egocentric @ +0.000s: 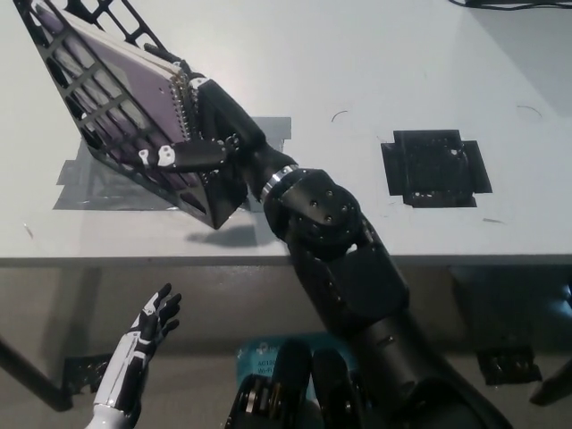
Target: A shelf with a book inside it is placed on the center of the desk infront of the robot. The robot uses its right hand to grab the book, take it out and hand it to a person.
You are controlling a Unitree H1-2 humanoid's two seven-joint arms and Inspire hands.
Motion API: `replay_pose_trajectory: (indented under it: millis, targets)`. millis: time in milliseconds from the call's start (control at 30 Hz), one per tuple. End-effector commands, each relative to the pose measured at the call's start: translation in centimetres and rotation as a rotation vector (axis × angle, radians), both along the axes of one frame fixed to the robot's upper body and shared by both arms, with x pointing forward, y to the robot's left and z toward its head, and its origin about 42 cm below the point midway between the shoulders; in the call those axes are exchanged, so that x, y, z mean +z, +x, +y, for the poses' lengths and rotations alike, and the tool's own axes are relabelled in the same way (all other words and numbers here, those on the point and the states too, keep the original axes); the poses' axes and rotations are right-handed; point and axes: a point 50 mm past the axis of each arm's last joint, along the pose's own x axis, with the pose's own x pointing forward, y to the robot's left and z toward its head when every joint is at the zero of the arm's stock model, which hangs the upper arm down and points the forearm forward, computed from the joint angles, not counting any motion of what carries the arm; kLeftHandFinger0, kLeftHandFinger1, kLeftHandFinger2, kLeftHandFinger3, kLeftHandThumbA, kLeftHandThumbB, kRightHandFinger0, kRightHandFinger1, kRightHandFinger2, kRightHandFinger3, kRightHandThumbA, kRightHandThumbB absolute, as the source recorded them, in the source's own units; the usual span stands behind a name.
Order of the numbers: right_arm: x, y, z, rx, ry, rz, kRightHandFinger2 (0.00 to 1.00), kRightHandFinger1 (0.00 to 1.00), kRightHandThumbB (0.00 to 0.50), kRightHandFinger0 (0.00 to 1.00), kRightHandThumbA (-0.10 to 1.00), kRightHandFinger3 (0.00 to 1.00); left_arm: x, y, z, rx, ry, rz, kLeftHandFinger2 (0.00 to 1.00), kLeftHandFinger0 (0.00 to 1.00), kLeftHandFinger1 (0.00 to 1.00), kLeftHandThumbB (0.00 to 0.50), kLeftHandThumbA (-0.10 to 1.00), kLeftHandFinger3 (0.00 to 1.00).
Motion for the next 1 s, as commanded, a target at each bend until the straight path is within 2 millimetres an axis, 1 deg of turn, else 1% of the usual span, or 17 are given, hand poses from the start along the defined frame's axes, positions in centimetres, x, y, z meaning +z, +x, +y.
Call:
replay_pose_trajectory:
  millis: [0,67,133,167,267,300,400,500,567,600,700,733,800,900,933,967]
  targets:
    - [3.2,-0.1,2.6,0.055,0.022,-0.092,1.0,1.0,0.364,1.0,1.0,1.0,1.4,0.6,0.0,-0.033,0.001,-0.072,1.0,1.0,1.0,0.266,0.99,1.0]
    - [3.1,0.0,2.7,0.052,0.012,-0.084,1.0,1.0,0.365,1.0,1.0,1.0,1.5,0.7,0.1,-0.031,-0.002,-0.075,1.0,1.0,1.0,0.262,0.98,1.0]
    - [2.9,0.1,3.0,0.046,0.0,-0.086,1.0,1.0,0.367,1.0,1.0,1.0,1.6,0.7,0.1,-0.029,0.009,-0.078,1.0,1.0,1.0,0.269,1.0,1.0]
    - [2.8,0.2,3.0,0.042,-0.007,-0.086,1.0,1.0,0.355,1.0,1.0,1.0,1.6,0.7,0.0,-0.028,0.01,-0.079,1.0,1.0,1.0,0.267,1.0,1.0]
    - [2.6,0.3,3.1,0.044,-0.006,-0.084,1.0,1.0,0.34,1.0,1.0,1.0,1.7,0.8,0.0,-0.031,0.014,-0.082,1.0,1.0,1.0,0.27,1.0,1.0]
    - [2.5,0.3,3.2,0.042,-0.007,-0.083,1.0,1.0,0.325,1.0,1.0,1.0,1.7,0.8,0.0,-0.032,0.018,-0.082,1.0,1.0,1.0,0.275,1.0,1.0]
    - [2.3,0.4,3.1,0.033,-0.016,-0.08,1.0,1.0,0.322,1.0,1.0,1.0,1.7,0.9,0.0,-0.032,0.014,-0.08,1.0,1.0,1.0,0.285,1.0,1.0]
    - [2.2,0.5,3.1,0.034,-0.016,-0.079,1.0,1.0,0.299,1.0,1.0,1.0,1.8,0.8,0.1,-0.03,0.016,-0.077,1.0,1.0,1.0,0.292,1.0,1.0]
    - [2.0,0.6,3.1,0.031,-0.014,-0.074,1.0,1.0,0.291,1.0,1.0,1.0,1.9,0.8,0.1,-0.032,0.014,-0.08,1.0,1.0,1.0,0.283,1.0,1.0]
    - [1.9,0.6,3.1,0.032,-0.01,-0.07,1.0,1.0,0.284,1.0,1.0,1.0,1.8,0.8,0.1,-0.032,0.012,-0.08,1.0,1.0,1.0,0.294,1.0,1.0]
    - [1.9,0.7,3.0,0.029,-0.01,-0.066,1.0,1.0,0.28,1.0,1.0,1.0,1.9,0.9,0.1,-0.029,0.019,-0.079,1.0,1.0,1.0,0.309,1.0,1.0]
    - [1.9,0.7,3.0,0.029,-0.007,-0.06,1.0,1.0,0.285,1.0,1.0,1.0,1.9,0.8,0.1,-0.028,0.017,-0.076,1.0,1.0,1.0,0.311,1.0,1.0]
    - [1.9,0.8,3.0,0.036,0.011,-0.039,1.0,1.0,0.295,1.0,1.0,1.0,1.8,0.9,0.2,-0.03,0.016,-0.079,1.0,1.0,1.0,0.3,1.0,1.0]
    - [2.0,0.9,3.0,0.036,0.016,-0.042,1.0,1.0,0.297,1.0,1.0,1.0,1.8,1.0,0.2,-0.026,0.017,-0.079,1.0,1.0,1.0,0.303,1.0,1.0]
    - [2.2,0.9,3.0,0.036,0.015,-0.052,1.0,1.0,0.288,1.0,1.0,1.0,1.9,1.0,0.2,-0.027,0.02,-0.079,1.0,1.0,1.0,0.293,1.0,1.0]
    - [2.3,0.9,3.0,0.035,0.013,-0.058,1.0,1.0,0.291,1.0,1.0,1.0,2.0,1.0,0.1,-0.027,0.021,-0.079,1.0,1.0,1.0,0.287,1.0,1.0]
